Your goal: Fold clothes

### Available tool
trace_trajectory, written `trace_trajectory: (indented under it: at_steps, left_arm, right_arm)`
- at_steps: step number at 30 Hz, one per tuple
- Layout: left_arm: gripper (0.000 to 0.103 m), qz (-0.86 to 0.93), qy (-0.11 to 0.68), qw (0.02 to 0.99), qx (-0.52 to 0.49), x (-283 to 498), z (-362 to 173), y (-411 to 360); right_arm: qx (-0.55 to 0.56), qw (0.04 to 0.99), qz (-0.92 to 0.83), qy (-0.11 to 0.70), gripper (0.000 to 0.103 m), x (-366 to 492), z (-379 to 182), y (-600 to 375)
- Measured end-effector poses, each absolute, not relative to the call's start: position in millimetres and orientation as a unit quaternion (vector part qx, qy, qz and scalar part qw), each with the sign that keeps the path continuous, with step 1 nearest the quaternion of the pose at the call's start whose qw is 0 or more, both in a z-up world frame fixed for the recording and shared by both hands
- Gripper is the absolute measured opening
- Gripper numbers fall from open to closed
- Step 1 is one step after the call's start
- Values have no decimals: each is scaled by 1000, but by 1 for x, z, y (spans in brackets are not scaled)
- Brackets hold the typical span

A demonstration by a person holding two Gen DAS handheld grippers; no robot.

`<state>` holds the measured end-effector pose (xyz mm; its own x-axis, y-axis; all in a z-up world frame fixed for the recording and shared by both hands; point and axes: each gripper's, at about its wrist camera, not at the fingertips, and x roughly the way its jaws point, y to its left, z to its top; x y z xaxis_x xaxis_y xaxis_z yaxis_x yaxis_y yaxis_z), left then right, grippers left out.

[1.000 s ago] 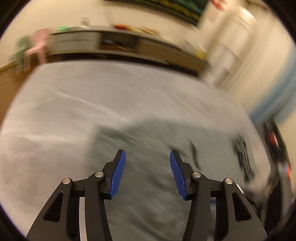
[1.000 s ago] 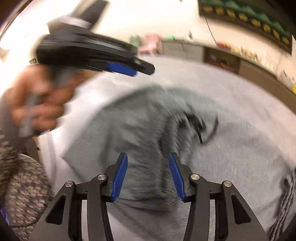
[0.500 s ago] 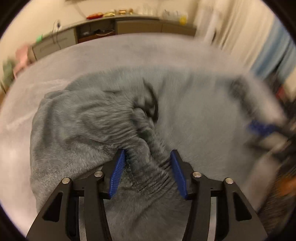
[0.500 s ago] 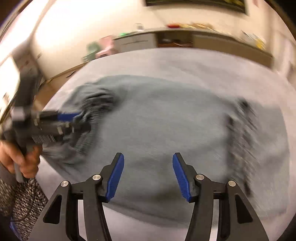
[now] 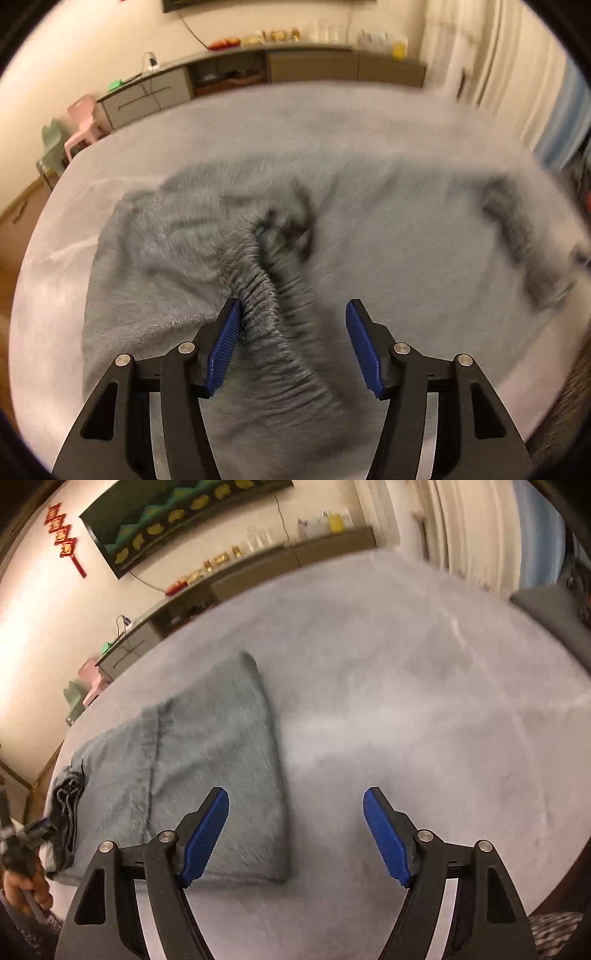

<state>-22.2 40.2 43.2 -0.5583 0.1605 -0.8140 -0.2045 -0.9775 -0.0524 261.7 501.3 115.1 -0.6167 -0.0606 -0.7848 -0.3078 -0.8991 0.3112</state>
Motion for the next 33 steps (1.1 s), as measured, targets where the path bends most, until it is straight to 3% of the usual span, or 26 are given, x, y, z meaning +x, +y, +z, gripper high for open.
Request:
trace_trajectory:
  at_steps: [3,7,10,13,19,21,22,25,26,28,31,33]
  left_arm:
    - [67,888,0,157,-433,-10,91,79]
    - [71,864,49,253,-432,-16,122,179]
    - [71,833,86,302,-456,-24,119,262]
    - [71,808,123,301,-491,-40,100,333]
    - [71,767,125,304,-551,-65,63,404]
    - [71,757,147,298,-563,-68,50,419]
    - [71,752,159,294,-568,-70,44,427]
    - [71,750,207,274,-566,-72,30,443]
    - [56,752,217,274,-559,-69,30,444]
    - [10,756,228,278,-547,-63,31,443]
    - [9,783,185,301,-513,-49,57,413]
    - [8,803,107,308,-499,-47,83,372]
  right_arm:
    - [-444,49,870,209,77,261,105,497]
    - [-446,31,872,200,77,259,99,487]
    - [-445,13,873,199,76,263,98,483]
    - [-446,-6,875,190,67,264,95,475]
    - [-443,-24,875,193,64,270,97,476]
    - [-444,-26,876,187,49,268,95,473]
    - [-444,-26,877,182,32,268,94,471]
    - [-421,-39,889,176,21,273,103,469]
    - [-412,-45,894,172,20,275,107,467]
    - [-388,-60,904,167,19,282,116,464]
    - [-352,-88,917,168,18,292,130,461]
    - [-316,-126,923,179,18,303,144,458]
